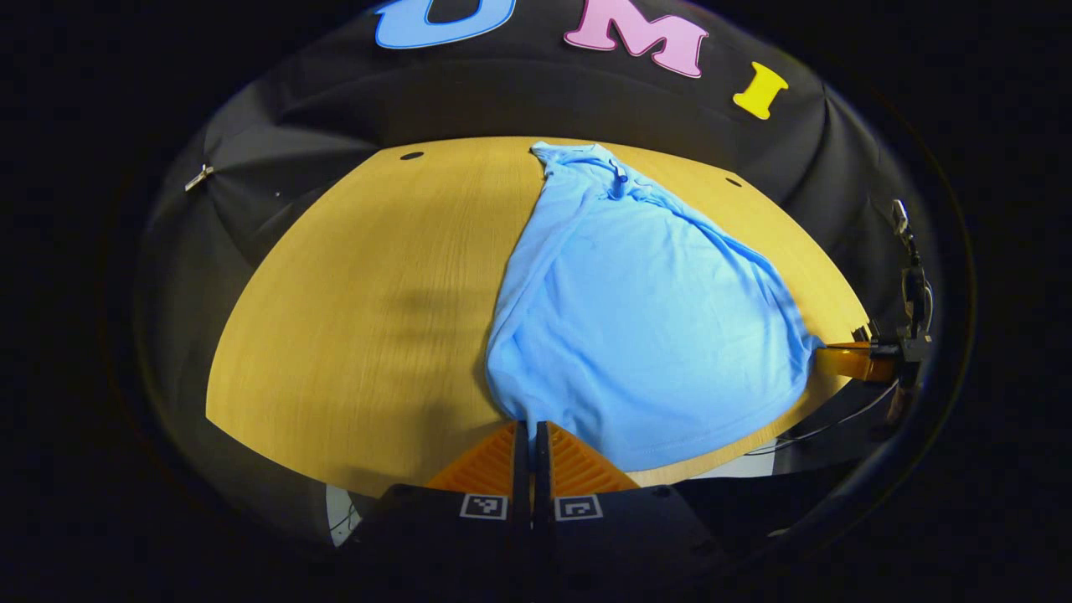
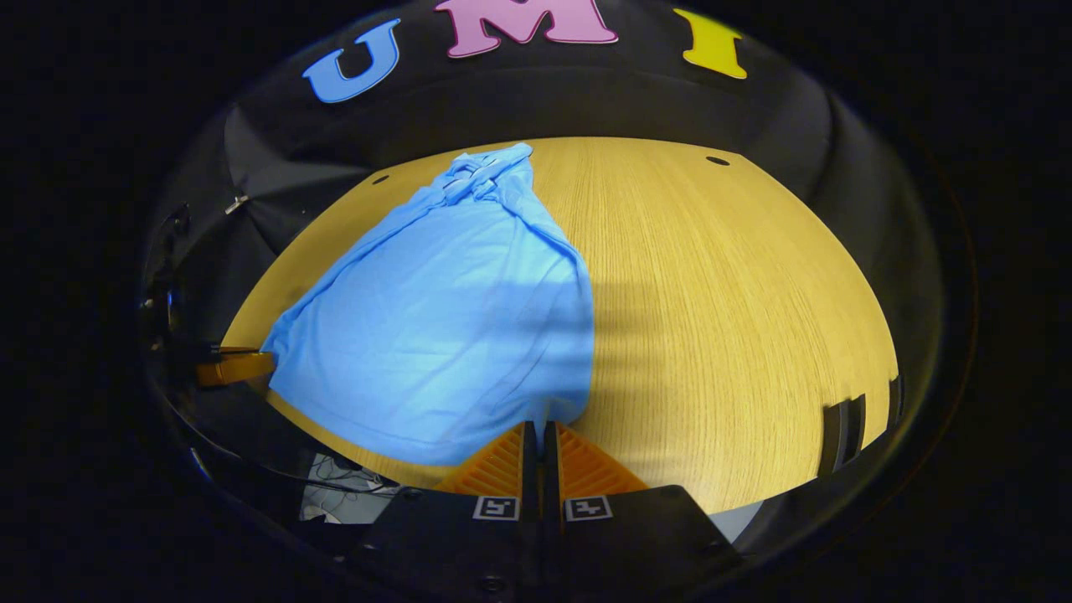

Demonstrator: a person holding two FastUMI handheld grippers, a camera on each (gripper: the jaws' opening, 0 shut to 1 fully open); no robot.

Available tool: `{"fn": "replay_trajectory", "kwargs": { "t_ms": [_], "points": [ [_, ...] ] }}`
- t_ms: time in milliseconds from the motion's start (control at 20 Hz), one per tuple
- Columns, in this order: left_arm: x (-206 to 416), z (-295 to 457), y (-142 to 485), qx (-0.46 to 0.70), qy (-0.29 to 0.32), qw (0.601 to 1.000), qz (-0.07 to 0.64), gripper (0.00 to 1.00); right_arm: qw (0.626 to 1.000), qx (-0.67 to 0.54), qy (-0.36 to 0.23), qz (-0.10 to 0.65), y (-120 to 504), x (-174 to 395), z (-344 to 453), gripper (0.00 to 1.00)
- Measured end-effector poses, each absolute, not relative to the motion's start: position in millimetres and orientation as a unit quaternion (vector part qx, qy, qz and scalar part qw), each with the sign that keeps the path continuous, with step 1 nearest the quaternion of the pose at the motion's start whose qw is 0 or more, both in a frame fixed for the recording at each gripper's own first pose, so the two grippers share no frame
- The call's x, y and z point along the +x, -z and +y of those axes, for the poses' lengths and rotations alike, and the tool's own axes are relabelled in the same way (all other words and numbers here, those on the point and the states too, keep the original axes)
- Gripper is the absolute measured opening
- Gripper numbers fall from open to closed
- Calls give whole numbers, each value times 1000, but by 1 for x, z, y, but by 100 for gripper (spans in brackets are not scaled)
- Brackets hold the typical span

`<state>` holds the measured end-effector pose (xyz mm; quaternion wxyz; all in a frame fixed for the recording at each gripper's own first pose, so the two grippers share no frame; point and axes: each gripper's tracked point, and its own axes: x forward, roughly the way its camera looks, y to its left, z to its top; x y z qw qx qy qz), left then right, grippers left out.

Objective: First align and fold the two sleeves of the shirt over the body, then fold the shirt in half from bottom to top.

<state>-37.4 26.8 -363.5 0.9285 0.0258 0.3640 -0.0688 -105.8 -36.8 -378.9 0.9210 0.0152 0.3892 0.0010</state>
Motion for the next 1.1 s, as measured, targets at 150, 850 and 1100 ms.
{"fn": "replay_trajectory", "kwargs": {
  "t_ms": [150, 850, 1100],
  "points": [
    [-32, 22, 347, 22, 68, 934, 350, 6, 930, 25, -4, 368, 356, -98, -36, 5],
    [81, 10, 193, -52, 42, 978, 199, 6, 969, 70, -3, 236, 239, 20, -45, 5],
    [131, -4, 147, -53, 54, 986, 148, 6, 978, 73, -12, 197, 200, 74, -45, 5]
  ]
}}
